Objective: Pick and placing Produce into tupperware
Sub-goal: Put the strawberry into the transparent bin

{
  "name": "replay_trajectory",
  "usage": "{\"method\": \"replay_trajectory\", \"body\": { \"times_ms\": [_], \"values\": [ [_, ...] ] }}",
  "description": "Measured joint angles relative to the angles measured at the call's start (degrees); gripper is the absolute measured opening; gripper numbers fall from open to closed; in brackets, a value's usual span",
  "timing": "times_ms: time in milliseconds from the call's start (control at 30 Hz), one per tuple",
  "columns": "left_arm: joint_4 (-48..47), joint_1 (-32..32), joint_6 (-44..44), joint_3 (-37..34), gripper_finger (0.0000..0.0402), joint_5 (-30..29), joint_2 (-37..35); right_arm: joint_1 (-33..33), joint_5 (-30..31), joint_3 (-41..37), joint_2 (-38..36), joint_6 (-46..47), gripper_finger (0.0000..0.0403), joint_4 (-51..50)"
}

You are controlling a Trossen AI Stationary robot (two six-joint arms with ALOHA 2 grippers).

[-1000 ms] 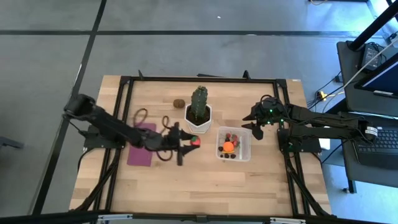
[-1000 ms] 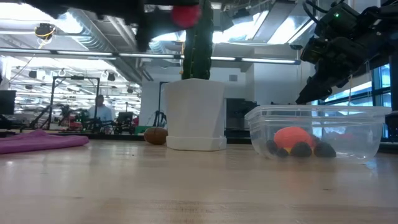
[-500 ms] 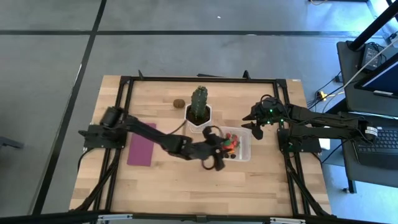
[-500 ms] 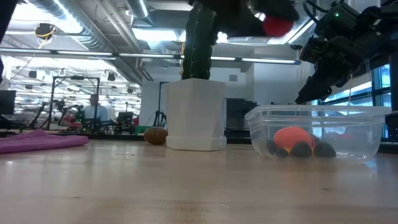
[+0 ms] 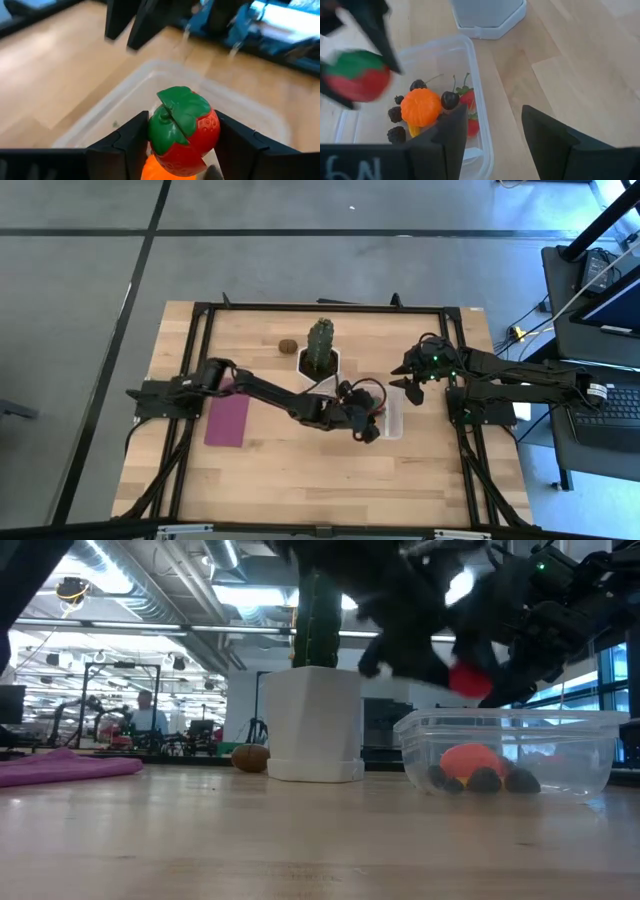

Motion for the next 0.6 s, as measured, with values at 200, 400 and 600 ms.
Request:
{"method": "replay_trajectory", "body": {
  "times_ms": [200,400,600],
  "values": [
    [0.05,1.00,-1.55,0.00,0.0189,1.90,3.10,0.00,0.00,0.00,0.01,-0.13,0.0188,-0.06],
    [0.53,1.26,-1.60,-0.04,0.0197,1.98,4.70,0.00,0.00,0.00,0.01,-0.24,0.0188,-0.05],
    [0.58,1.26,-1.20,-0.04,0.0210,1.87,4.70,0.00,0.00,0.00,0.01,-0.25,0.0188,-0.05]
  ]
}}
